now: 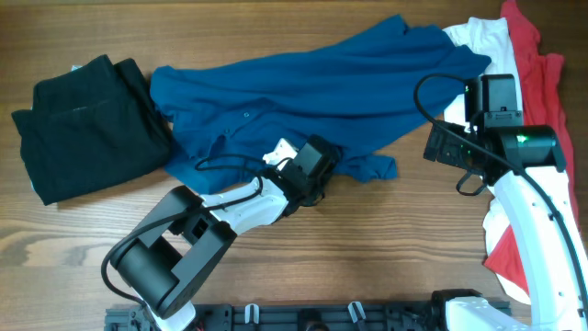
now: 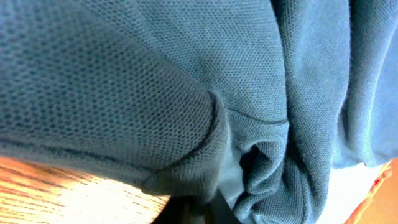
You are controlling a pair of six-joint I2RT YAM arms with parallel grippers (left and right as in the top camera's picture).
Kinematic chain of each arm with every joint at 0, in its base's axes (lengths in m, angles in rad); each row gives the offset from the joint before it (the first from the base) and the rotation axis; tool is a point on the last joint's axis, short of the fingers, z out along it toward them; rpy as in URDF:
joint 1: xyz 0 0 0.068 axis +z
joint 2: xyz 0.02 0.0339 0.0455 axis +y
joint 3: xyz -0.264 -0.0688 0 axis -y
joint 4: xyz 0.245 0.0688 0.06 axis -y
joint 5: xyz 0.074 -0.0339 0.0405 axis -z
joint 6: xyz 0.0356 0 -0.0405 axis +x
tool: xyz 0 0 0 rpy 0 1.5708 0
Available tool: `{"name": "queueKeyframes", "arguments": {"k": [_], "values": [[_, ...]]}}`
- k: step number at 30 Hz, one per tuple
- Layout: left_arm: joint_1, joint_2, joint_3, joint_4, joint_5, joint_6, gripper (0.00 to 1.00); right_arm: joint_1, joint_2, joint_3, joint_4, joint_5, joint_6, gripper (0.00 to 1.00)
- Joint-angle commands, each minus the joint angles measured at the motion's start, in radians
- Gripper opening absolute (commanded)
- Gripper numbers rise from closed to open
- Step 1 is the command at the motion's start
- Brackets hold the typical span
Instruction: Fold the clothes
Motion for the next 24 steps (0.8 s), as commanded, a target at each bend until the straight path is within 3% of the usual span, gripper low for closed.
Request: {"name": "queueKeyframes", "arguments": {"k": [1, 7, 14, 21, 24], "values": [[0.0, 0.016, -0.006, -0.006, -0.01, 0.003, 0.04, -0.003, -0.018, 0.01, -0.003, -0.002, -0.006, 1.0], [0.0, -0.028, -0.006, -0.102, 0.009, 0.121, 0.04, -0.003, -0.018, 0.01, -0.003, -0.001, -0.007, 1.0], [0.058, -0.209, -0.006, -0.578, -0.008, 0.175, 0.04, -0.003, -0.017, 0.01, -0.005, -0.001, -0.032, 1.0], [0.245, -0.426, -0.006, -0.989, -0.171, 0.274, 0.04, -0.003, -0.017, 0.008, -0.017, -0.02, -0.029, 1.0], [0.404, -0.568, -0.006, -1.11, -0.237, 0.312, 0.04, -0.003, -0.017, -0.007, -0.013, -0.02, -0.027, 1.0]]}}
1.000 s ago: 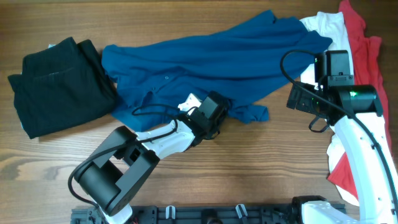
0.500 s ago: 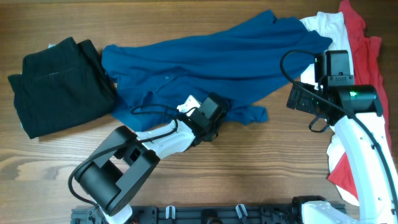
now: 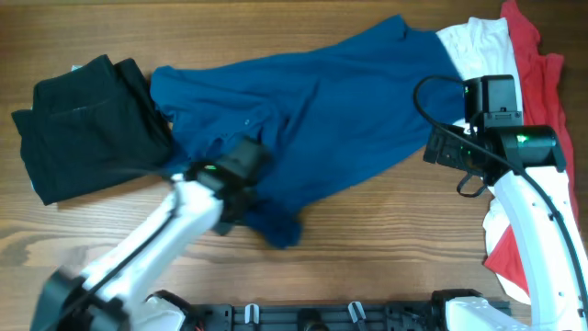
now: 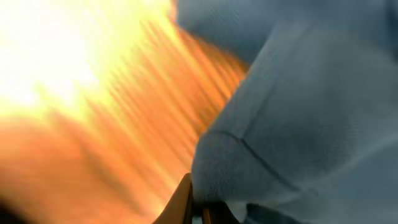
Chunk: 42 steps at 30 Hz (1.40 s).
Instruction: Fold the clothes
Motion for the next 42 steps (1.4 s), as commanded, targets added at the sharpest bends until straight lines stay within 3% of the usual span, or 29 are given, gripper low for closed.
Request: {"name": "queueKeyframes", "arguments": {"k": [1, 8, 16, 27, 37, 39, 42], "values": [[0.182, -0.165, -0.003, -0.079, -0.131, 0.103, 0.04, -0.003, -0.015, -0.015, 0.003, -0.014, -0.012, 1.0], [0.394, -0.296, -0.003, -0.084, -0.127, 0.245, 0.04, -0.003, 0.012, -0.072, 0.018, -0.078, 0.02, 1.0], [0.4, -0.265, -0.003, -0.087, -0.128, 0.283, 0.04, -0.003, 0.056, -0.204, 0.085, -0.122, 0.064, 0.99], [0.4, -0.204, -0.003, -0.083, -0.127, 0.286, 0.04, -0.003, 0.183, -0.34, 0.515, -0.128, 0.061, 0.96], [0.4, -0.204, -0.003, -0.083, -0.128, 0.286, 0.04, -0.003, 0.407, -0.34, 0.697, -0.137, 0.06, 0.96], [0.4, -0.204, -0.003, -0.083, -0.128, 0.286, 0.04, -0.003, 0.431, -0.34, 0.712, -0.143, 0.06, 0.94], [0.4, -0.204, -0.003, -0.083, -0.128, 0.286, 0.04, -0.003, 0.432, -0.339, 0.694, -0.143, 0.043, 0.8]]}}
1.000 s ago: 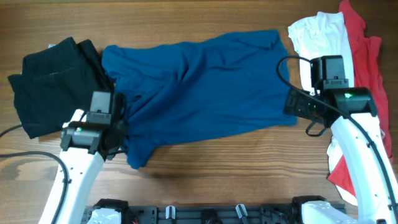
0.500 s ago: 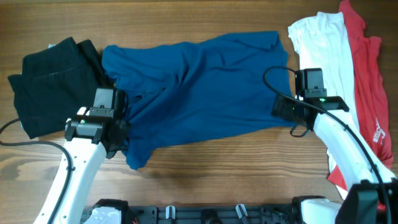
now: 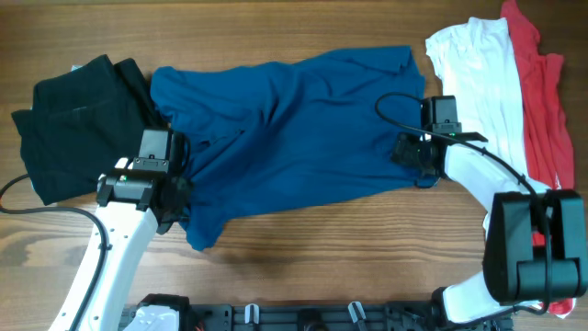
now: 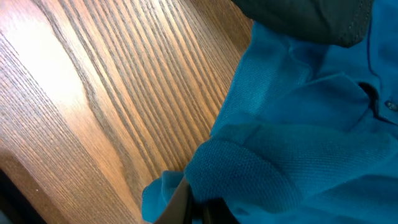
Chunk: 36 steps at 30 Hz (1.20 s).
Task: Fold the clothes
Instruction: 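Grasp the blue shirt's right hem corner with the right gripper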
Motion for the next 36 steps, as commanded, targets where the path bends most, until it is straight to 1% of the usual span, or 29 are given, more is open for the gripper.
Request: {"name": "queueKeyframes", "arguments": {"k": [1, 2, 3, 4, 6, 9, 12, 13, 17, 18, 19, 21, 22, 23, 24, 25, 28, 33, 34, 36], "values": [[0.007, 0.002, -0.003, -0.004, -0.032, 0.016, 0.04, -0.003, 0.014, -0.005, -0.028, -0.013, -0.022, 0.64], [0.007, 0.002, -0.003, -0.004, -0.032, 0.016, 0.04, -0.003, 0.004, -0.004, -0.046, -0.012, -0.027, 0.5], [0.007, 0.002, -0.003, -0.004, -0.032, 0.016, 0.04, -0.003, -0.009, -0.002, -0.069, -0.012, -0.032, 0.4], [0.007, 0.002, -0.003, -0.004, -0.032, 0.016, 0.04, -0.003, -0.031, 0.005, -0.105, -0.013, -0.046, 0.33], [0.007, 0.002, -0.003, -0.003, -0.032, 0.016, 0.04, -0.003, -0.07, 0.021, -0.179, -0.013, -0.047, 0.31], [0.007, 0.002, -0.003, -0.002, -0.032, 0.016, 0.04, -0.003, -0.151, 0.047, -0.283, -0.025, -0.058, 0.14], [0.007, 0.002, -0.003, 0.005, -0.032, 0.016, 0.04, -0.003, -0.227, 0.055, -0.306, -0.047, -0.068, 0.04], [0.007, 0.002, -0.003, 0.007, -0.032, 0.016, 0.04, -0.003, -0.245, 0.055, -0.29, -0.047, -0.059, 0.04], [0.007, 0.002, -0.003, 0.011, -0.032, 0.016, 0.04, -0.003, -0.263, 0.054, -0.112, -0.047, -0.042, 0.04], [0.007, 0.002, -0.003, 0.011, -0.032, 0.016, 0.04, -0.003, -0.257, 0.053, -0.084, -0.047, -0.042, 0.06], [0.007, 0.002, -0.003, 0.01, -0.032, 0.016, 0.04, -0.003, -0.246, 0.053, -0.047, -0.047, -0.042, 0.2], [0.007, 0.002, -0.003, 0.01, -0.032, 0.016, 0.04, -0.003, -0.222, 0.053, -0.021, -0.052, -0.042, 0.34], [0.007, 0.002, -0.003, 0.01, -0.032, 0.016, 0.04, -0.003, -0.208, 0.053, -0.014, -0.06, -0.042, 0.36], [0.007, 0.002, -0.003, 0.011, -0.032, 0.016, 0.04, -0.003, -0.188, 0.053, -0.012, -0.066, -0.042, 0.41], [0.007, 0.002, -0.003, 0.011, -0.032, 0.016, 0.04, -0.003, -0.164, 0.053, -0.019, -0.066, -0.042, 0.56], [0.007, 0.002, -0.003, 0.011, -0.032, 0.016, 0.04, -0.003, -0.153, 0.053, -0.026, -0.066, -0.042, 0.62], [0.007, 0.002, -0.003, 0.011, -0.032, 0.016, 0.04, -0.003, -0.125, 0.053, -0.079, -0.048, -0.045, 0.66], [0.007, 0.002, -0.003, 0.011, -0.032, 0.016, 0.04, -0.003, -0.121, 0.051, -0.215, 0.055, -0.042, 0.69], [0.007, 0.002, -0.003, 0.011, -0.032, 0.016, 0.04, -0.003, -0.121, 0.05, -0.234, 0.08, -0.042, 0.69], [0.007, 0.002, -0.003, 0.011, -0.032, 0.016, 0.04, -0.003, -0.121, 0.037, -0.235, 0.105, -0.051, 0.65]]}}
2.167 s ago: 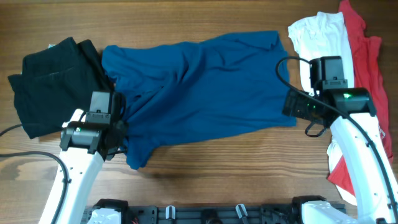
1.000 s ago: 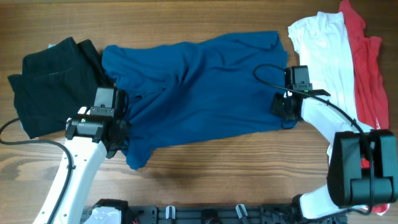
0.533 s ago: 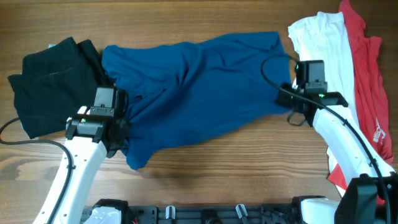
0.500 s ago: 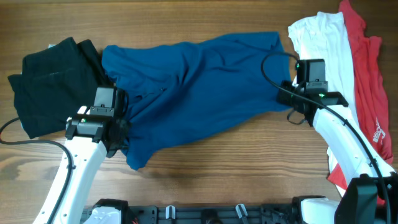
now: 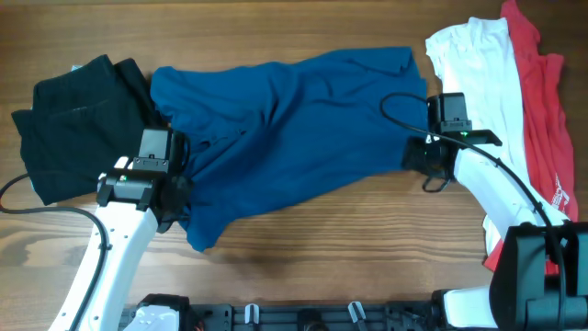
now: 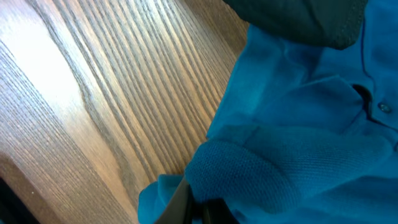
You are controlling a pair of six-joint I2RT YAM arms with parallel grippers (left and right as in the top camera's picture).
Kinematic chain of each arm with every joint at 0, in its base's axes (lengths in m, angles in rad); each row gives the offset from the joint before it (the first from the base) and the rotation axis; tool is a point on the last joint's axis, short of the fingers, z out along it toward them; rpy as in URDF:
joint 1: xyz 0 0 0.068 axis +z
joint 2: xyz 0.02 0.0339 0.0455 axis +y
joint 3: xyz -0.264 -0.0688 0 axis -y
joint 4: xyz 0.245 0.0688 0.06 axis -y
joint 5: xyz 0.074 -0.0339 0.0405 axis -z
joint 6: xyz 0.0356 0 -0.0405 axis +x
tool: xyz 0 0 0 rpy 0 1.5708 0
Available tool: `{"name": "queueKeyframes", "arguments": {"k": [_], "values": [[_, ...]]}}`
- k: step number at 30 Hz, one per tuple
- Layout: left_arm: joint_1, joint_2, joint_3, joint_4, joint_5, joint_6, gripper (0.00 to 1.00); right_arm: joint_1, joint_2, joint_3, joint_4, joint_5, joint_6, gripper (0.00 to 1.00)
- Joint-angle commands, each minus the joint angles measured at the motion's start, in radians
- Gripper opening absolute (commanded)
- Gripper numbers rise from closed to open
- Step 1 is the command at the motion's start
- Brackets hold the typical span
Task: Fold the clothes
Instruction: 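Grasp the blue shirt's right hem corner with the right gripper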
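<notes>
A blue polo shirt (image 5: pixel 294 129) lies spread across the table's middle, crumpled along its lower left. My left gripper (image 5: pixel 176 204) is shut on a fold of the blue shirt (image 6: pixel 292 155) at that lower-left corner; the left gripper (image 6: pixel 200 210) shows only as dark fingertips under the cloth. My right gripper (image 5: pixel 420 156) sits at the shirt's right edge, its fingers hidden from above. A folded black garment (image 5: pixel 78 124) lies at the far left, touching the shirt.
A white shirt (image 5: pixel 478 55) and a red shirt (image 5: pixel 542 83) lie flat at the right edge, beside and under the right arm. Bare wooden table (image 5: pixel 349 239) runs along the front. The black garment (image 6: pixel 298 18) is close above the left gripper.
My right gripper has shifted slightly right and down along the shirt's right edge. The left gripper and the blue shirt are almost unchanged.
My left gripper first held the shirt's lower hem near the table's centre, the shirt lying slanted over the white one. It then held the hem farther left. Later it was beside the black garment, the shirt lay level and off the white one, and the right gripper was at its right edge.
</notes>
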Motion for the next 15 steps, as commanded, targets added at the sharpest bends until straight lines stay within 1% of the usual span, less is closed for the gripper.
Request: {"name": "queueKeyframes", "arguments": {"k": [1, 3, 5, 8, 12, 15], "values": [[0.007, 0.002, -0.003, 0.0, -0.032, 0.016, 0.04, -0.003, 0.009, -0.013, 0.001, 0.089, -0.026, 0.63], [0.007, 0.002, -0.003, 0.0, -0.032, 0.016, 0.04, -0.003, 0.011, -0.032, 0.002, 0.084, -0.048, 0.57], [0.007, 0.002, -0.003, -0.001, -0.032, 0.016, 0.04, -0.003, 0.016, -0.048, 0.002, 0.06, -0.054, 0.56], [0.007, 0.002, -0.003, -0.001, -0.032, 0.016, 0.04, -0.003, 0.03, -0.061, 0.032, 0.05, -0.06, 0.55], [0.007, 0.002, -0.003, -0.001, -0.032, 0.016, 0.04, -0.003, 0.051, -0.085, 0.131, -0.028, -0.159, 0.56], [0.007, 0.002, -0.003, -0.001, -0.032, 0.016, 0.04, -0.003, 0.066, -0.105, 0.209, -0.058, -0.183, 0.58]]}}
